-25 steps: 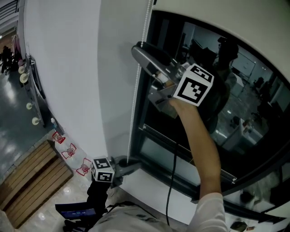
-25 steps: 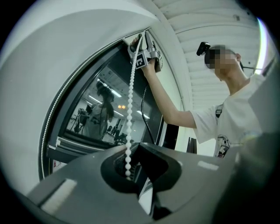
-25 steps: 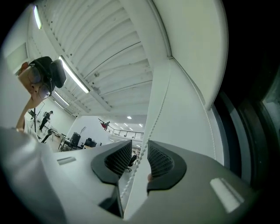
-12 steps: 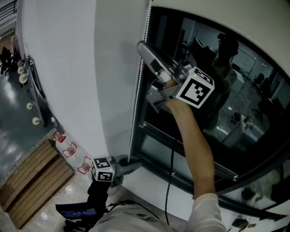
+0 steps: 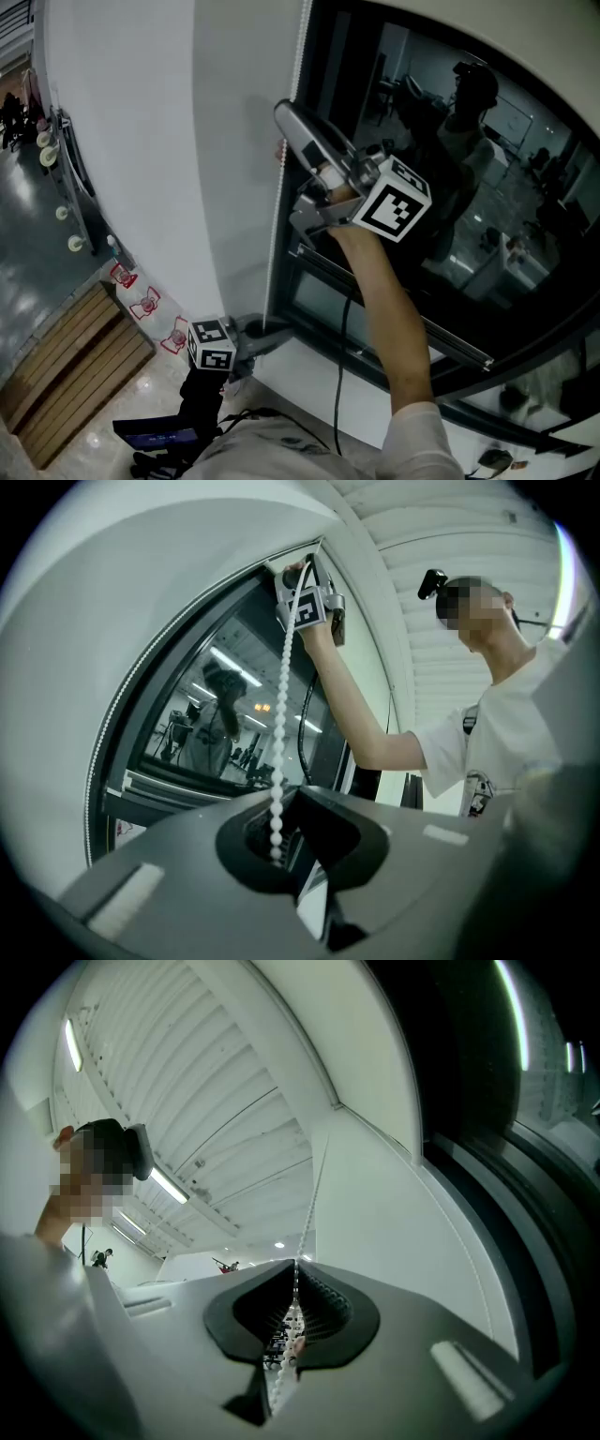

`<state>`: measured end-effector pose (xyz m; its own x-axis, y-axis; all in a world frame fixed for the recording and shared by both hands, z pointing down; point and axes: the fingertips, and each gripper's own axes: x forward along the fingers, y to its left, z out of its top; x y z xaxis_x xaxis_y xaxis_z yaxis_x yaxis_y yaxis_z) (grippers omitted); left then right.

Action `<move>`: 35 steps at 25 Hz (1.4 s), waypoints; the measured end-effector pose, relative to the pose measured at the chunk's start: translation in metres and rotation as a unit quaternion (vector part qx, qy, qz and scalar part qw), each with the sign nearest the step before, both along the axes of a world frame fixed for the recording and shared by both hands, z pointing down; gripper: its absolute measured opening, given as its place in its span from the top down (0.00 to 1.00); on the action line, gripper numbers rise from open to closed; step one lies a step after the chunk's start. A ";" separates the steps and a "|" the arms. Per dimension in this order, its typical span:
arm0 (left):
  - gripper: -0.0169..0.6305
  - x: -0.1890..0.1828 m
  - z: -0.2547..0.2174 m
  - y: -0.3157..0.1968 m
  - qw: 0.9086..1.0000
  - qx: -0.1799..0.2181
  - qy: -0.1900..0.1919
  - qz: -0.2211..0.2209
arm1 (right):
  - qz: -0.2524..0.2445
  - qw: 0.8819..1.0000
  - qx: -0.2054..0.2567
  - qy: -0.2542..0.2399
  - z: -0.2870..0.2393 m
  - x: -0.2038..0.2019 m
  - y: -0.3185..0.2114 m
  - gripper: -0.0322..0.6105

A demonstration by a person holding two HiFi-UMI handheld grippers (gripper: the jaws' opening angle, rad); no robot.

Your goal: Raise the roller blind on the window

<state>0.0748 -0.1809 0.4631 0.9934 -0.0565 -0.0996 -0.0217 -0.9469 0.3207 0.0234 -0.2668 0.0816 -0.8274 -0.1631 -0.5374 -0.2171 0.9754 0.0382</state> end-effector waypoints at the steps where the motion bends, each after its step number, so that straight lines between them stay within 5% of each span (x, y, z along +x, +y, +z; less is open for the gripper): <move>1: 0.98 0.000 0.001 0.000 1.000 0.000 0.000 0.000 | -0.002 1.000 -0.004 0.000 0.006 0.000 0.001 0.93; 35: 0.98 0.002 -0.003 0.005 1.000 0.007 -0.004 0.003 | 0.010 0.991 -0.111 0.076 0.213 -0.007 0.040 0.93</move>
